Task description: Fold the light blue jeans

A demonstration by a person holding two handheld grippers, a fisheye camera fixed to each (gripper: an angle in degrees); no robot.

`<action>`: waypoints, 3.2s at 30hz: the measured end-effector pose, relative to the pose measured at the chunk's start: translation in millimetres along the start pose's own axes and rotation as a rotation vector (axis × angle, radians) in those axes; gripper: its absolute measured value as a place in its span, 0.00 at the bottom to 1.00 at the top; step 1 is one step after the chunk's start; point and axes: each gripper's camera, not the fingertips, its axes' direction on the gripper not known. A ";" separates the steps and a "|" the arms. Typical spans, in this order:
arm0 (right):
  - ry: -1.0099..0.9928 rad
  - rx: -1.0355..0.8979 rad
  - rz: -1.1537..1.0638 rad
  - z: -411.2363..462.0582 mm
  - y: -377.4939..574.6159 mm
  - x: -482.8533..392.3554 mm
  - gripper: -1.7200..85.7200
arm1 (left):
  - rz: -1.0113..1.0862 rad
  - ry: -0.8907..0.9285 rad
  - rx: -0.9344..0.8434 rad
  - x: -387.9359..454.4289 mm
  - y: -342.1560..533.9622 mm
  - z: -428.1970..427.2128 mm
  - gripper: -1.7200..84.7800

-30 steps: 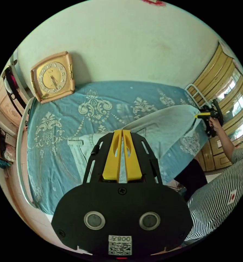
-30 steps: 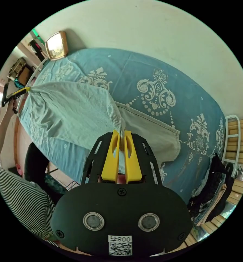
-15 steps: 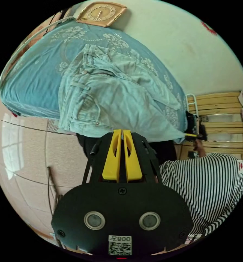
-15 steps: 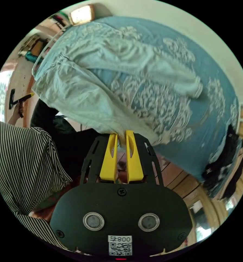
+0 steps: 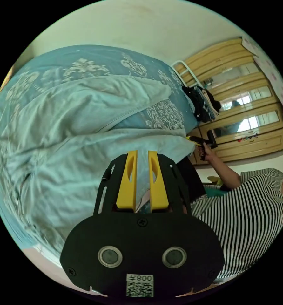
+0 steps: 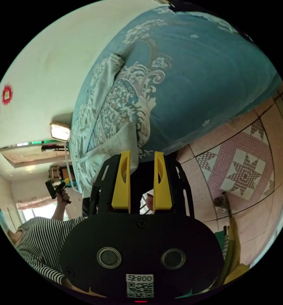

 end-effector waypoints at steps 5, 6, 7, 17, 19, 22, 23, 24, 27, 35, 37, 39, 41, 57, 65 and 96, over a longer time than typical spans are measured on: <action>0.076 -0.026 -0.029 25.9 -5.5 -10.9 0.09 | 0.092 -0.061 -0.250 21.6 -84.4 97.0 0.10; 0.100 -0.034 -0.036 27.5 -6.5 -15.0 0.07 | 0.101 -0.098 -0.331 25.6 -95.6 119.0 0.09; 0.117 -0.037 -0.054 25.5 -6.1 -21.9 0.06 | 0.106 -0.169 -0.351 29.1 -103.8 126.4 0.09; 0.285 0.378 -0.507 -79.9 49.6 -191.0 0.05 | 0.228 -0.142 -0.067 58.7 -122.4 71.0 0.03; 0.342 0.323 -0.481 -56.9 25.3 -196.9 0.05 | 0.208 -0.177 -0.061 49.6 -116.7 68.4 0.03; 0.466 0.164 -0.335 -0.9 -23.0 -165.8 0.04 | 0.117 -0.205 -0.027 20.8 -98.1 47.4 0.03; 0.502 0.149 -0.293 8.3 -29.8 -159.4 0.04 | 0.091 -0.205 -0.012 12.9 -93.0 40.3 0.03; 0.544 0.101 -0.226 24.5 -41.9 -147.8 0.04 | 0.039 -0.202 0.020 -4.7 -81.4 23.8 0.04; 0.419 0.125 -0.148 33.6 -54.5 -145.7 0.04 | -0.118 -0.230 0.141 -57.6 -46.8 -27.4 0.05; 0.315 0.110 -0.518 116.2 -130.5 -317.8 0.09 | -0.494 -0.365 0.219 -212.3 7.2 -123.3 0.11; 0.376 0.008 -0.664 170.1 -165.5 -383.9 0.10 | -0.520 -0.403 0.220 -246.0 2.2 -142.3 0.13; 0.463 -0.044 -0.784 211.6 -185.1 -432.6 0.10 | -0.527 -0.411 0.210 -270.2 -5.6 -152.4 0.14; 0.546 -0.110 -0.884 254.9 -202.1 -476.1 0.11 | -0.525 -0.438 0.194 -291.9 -15.3 -159.5 0.15; 0.866 -0.387 -1.332 451.9 -223.3 -645.3 0.08 | -0.319 -0.536 -0.031 -330.1 -69.8 -135.7 0.07; 0.906 -0.277 -1.293 429.4 -218.8 -685.6 0.02 | -0.263 -0.610 0.218 -260.0 -62.7 -201.1 0.04; 0.617 0.027 -0.333 203.4 -387.2 -403.0 0.13 | 0.258 -0.138 -0.023 -81.0 -314.9 129.8 0.12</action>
